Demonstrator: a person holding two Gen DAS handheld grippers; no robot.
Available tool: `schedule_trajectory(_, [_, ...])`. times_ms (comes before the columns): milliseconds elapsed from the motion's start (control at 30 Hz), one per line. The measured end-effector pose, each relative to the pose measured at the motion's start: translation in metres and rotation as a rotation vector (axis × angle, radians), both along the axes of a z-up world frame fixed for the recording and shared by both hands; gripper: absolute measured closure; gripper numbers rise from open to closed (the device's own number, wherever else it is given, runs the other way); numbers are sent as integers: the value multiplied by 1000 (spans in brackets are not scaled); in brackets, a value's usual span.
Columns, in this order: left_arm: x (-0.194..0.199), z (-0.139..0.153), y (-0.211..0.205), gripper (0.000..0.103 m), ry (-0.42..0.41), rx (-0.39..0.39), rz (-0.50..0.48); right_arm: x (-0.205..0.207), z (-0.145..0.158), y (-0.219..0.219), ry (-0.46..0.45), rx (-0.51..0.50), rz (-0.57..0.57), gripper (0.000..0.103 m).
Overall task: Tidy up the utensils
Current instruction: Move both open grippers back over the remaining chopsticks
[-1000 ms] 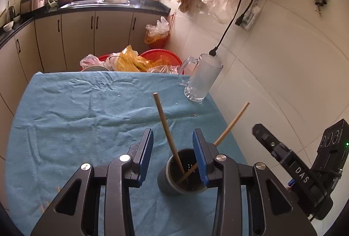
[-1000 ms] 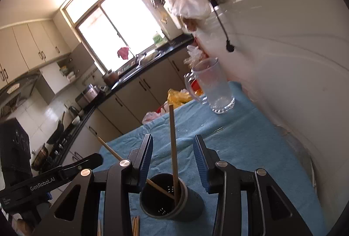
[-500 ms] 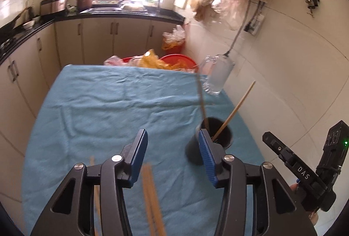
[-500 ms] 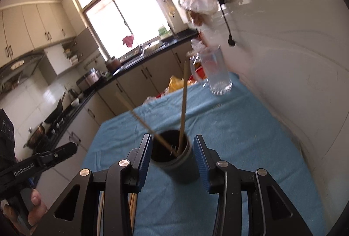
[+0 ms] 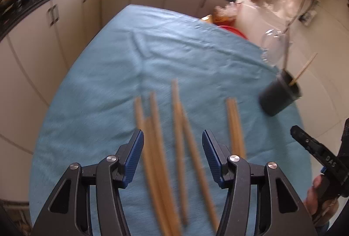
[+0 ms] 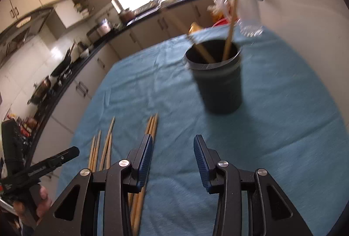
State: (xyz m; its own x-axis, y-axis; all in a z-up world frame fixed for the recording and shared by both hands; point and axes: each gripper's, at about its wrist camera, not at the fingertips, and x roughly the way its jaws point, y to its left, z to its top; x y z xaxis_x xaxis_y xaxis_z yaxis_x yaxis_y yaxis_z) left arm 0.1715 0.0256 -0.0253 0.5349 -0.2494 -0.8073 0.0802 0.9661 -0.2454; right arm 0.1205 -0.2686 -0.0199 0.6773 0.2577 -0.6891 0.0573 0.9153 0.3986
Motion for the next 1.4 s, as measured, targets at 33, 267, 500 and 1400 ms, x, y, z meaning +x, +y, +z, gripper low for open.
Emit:
schedule_trajectory(33, [-3,-6,7,49,13,-6,10,2,-4,6,16,-4,17,60])
schedule_trajectory(267, [-10,-32,30,49,74,-41,49,8,-29,37,99,-15,74,60])
schedule_trajectory(500, [-6,-40,25,55,78,-19,31,2,-29,48,91,-47,83,60])
schedule_trajectory(1400, [9,-44,8,92,83,109,5,6,-33,41,104,-45,79,60])
